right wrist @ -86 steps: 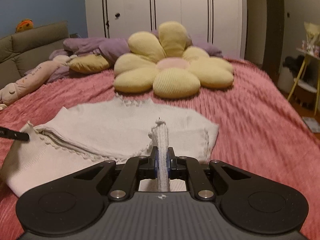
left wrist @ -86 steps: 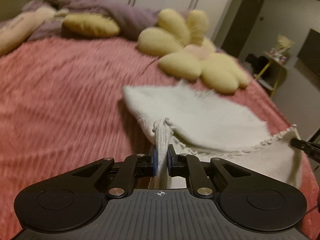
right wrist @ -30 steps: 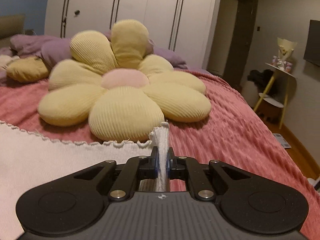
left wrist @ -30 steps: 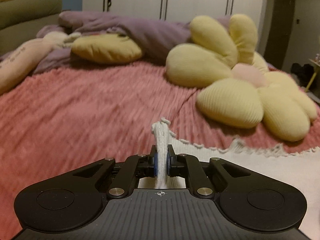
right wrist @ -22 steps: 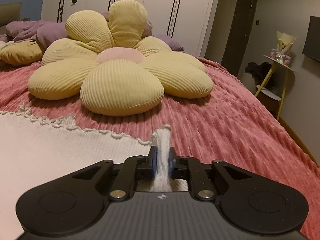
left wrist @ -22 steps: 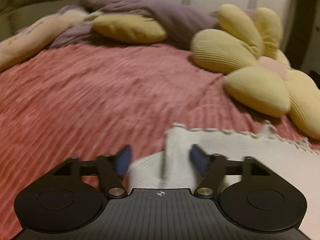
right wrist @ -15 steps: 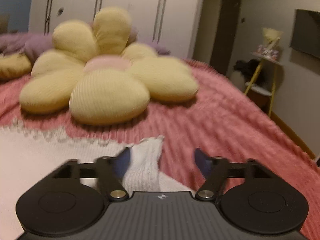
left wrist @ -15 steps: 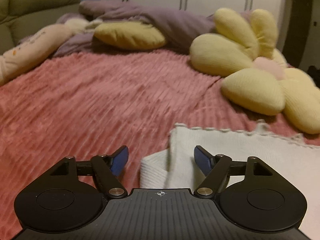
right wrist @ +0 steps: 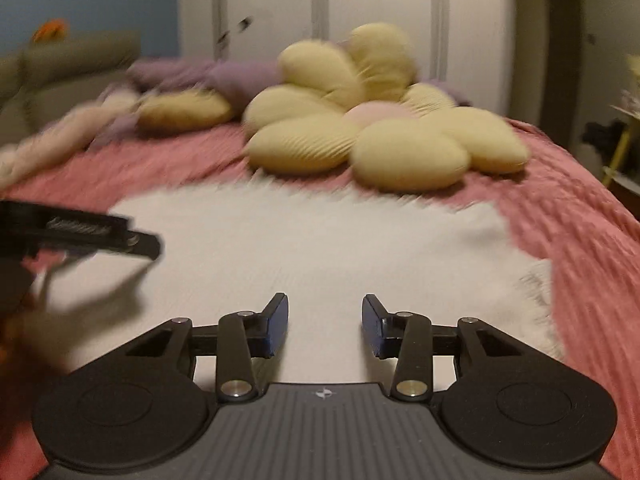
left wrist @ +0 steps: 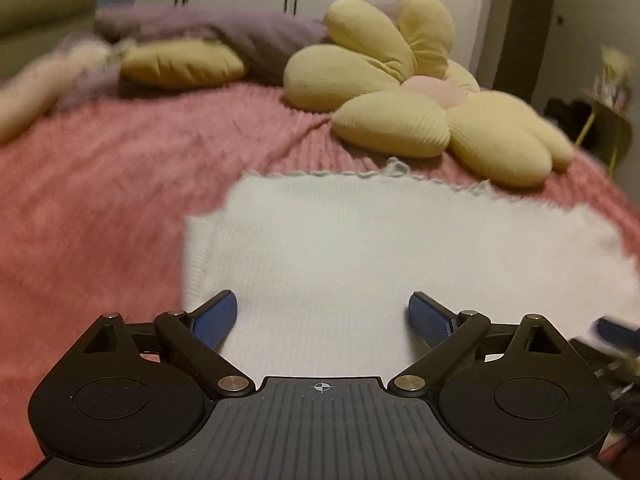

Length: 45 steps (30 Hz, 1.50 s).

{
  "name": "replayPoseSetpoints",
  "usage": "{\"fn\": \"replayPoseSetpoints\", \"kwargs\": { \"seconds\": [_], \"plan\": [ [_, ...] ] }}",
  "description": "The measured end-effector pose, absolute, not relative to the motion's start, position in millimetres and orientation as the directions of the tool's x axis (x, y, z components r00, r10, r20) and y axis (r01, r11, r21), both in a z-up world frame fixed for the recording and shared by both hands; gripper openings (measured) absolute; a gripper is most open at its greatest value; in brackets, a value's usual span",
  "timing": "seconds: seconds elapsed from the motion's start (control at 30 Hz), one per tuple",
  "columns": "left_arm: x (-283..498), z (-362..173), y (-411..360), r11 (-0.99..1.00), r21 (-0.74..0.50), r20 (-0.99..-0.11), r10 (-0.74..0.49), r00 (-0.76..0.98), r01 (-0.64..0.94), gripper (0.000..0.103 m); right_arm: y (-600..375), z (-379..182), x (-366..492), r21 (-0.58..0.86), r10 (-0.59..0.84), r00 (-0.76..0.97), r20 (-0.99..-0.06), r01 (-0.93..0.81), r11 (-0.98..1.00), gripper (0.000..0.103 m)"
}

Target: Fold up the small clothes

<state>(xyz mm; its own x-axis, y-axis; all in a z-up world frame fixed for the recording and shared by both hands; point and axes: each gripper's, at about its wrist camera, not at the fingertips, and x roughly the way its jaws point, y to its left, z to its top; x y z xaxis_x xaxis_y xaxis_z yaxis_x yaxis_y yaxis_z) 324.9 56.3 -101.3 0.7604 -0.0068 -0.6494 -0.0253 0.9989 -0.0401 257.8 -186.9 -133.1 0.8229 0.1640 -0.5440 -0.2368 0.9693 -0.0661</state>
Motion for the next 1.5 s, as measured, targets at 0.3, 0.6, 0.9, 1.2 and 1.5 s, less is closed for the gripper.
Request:
{"fn": "replayPoseSetpoints", "kwargs": {
  "seconds": [0.3, 0.6, 0.9, 1.2, 1.5],
  "plan": [
    [301.4, -94.3, 142.2, 0.963, -0.154, -0.713, 0.046, 0.7, -0.221, 0.097, -269.3, -124.1, 240.5, 0.018, 0.068, 0.842, -0.535, -0.069, 0.997, 0.026],
    [291.1, -103.3, 163.5, 0.893, -0.443, -0.717, -0.301, 0.629, -0.078, 0.093, -281.2, -102.4, 198.3, 0.125, 0.048, 0.854, -0.518, 0.02, 0.992, 0.042],
    [302.7, -108.6, 173.0, 0.833, -0.534, -0.701, -0.344, 0.624, -0.141, 0.045, -260.5, -113.0, 164.7, 0.171, 0.127, 0.821, -0.556, -0.037, 0.985, 0.043],
    [322.5, -120.4, 185.3, 0.758, -0.628, -0.686, -0.432, 0.586, -0.177, 0.044, -253.5, -114.2, 165.9, 0.204, 0.163, 0.81, -0.564, -0.054, 0.977, 0.043],
    [322.6, -113.8, 190.0, 0.705, -0.691, -0.626, -0.474, 0.619, -0.16, 0.025, -209.4, -109.1, 180.2, 0.134, 0.224, 0.806, -0.547, -0.18, 0.974, 0.039]
  ]
}}
